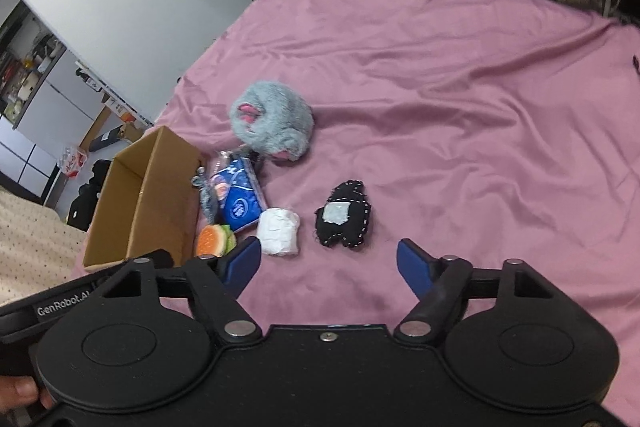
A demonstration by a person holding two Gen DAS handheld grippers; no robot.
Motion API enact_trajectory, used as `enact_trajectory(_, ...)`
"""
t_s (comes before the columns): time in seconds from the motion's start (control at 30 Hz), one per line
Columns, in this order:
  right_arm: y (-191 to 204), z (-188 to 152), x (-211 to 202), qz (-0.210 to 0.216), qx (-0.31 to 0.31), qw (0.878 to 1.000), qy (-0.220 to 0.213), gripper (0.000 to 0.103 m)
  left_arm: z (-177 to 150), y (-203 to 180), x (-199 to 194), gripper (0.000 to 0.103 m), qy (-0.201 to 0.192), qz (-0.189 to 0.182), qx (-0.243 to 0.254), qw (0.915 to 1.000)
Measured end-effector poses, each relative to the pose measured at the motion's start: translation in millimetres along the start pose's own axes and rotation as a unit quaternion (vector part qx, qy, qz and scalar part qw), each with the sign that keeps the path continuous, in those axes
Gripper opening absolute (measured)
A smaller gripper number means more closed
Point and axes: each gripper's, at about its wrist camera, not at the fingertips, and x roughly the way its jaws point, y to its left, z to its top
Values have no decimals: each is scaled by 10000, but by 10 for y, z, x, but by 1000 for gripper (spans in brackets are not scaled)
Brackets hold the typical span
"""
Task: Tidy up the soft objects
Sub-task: 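Grasp the white cloth bundle with the left gripper while the right gripper grasps the black plush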
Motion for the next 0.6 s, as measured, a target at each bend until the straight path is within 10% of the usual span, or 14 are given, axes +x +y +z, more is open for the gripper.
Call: enact_trajectory(0.6,-340,256,757,286,644,9950,708,48,90,-148,995,56,663,-166,-266,9973)
